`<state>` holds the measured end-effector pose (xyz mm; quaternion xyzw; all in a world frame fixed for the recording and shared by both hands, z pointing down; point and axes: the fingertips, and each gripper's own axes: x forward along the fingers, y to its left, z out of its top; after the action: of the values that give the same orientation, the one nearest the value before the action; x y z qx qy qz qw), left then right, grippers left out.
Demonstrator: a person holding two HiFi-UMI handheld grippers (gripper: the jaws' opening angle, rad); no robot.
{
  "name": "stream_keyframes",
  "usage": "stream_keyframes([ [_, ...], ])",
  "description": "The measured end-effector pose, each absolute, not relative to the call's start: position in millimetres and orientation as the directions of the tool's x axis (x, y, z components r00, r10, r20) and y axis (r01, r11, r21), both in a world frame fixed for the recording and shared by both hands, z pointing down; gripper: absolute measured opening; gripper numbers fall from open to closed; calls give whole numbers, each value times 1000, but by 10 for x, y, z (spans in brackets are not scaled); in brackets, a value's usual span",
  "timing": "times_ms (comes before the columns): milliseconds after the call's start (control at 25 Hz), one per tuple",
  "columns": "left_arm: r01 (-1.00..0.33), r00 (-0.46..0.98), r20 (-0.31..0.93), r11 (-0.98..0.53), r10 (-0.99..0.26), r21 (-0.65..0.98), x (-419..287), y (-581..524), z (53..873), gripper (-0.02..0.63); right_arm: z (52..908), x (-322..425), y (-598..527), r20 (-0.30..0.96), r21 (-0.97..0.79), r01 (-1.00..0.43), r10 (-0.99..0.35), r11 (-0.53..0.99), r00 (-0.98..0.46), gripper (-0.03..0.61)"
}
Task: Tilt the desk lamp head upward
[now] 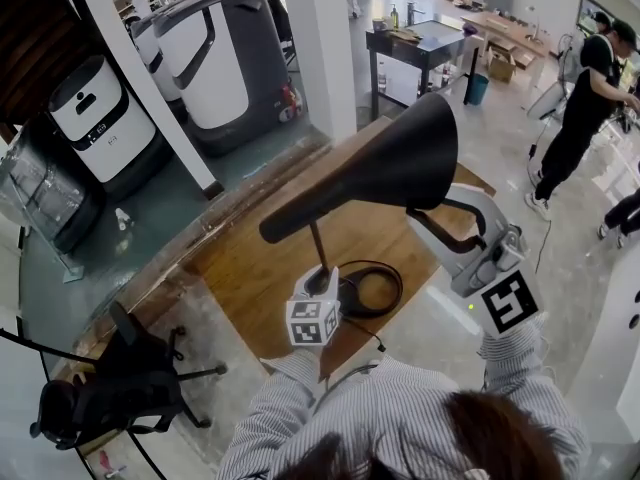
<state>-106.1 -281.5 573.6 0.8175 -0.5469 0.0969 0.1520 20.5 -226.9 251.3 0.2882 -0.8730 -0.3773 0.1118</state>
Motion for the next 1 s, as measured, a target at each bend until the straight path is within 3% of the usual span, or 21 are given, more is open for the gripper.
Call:
stream_keyframes([
  [1000,-906,424,339,-386,-840,176,-989,-2667,5667,81,2659,537,-2154,-132,615,-583,-660,530,-739,107],
])
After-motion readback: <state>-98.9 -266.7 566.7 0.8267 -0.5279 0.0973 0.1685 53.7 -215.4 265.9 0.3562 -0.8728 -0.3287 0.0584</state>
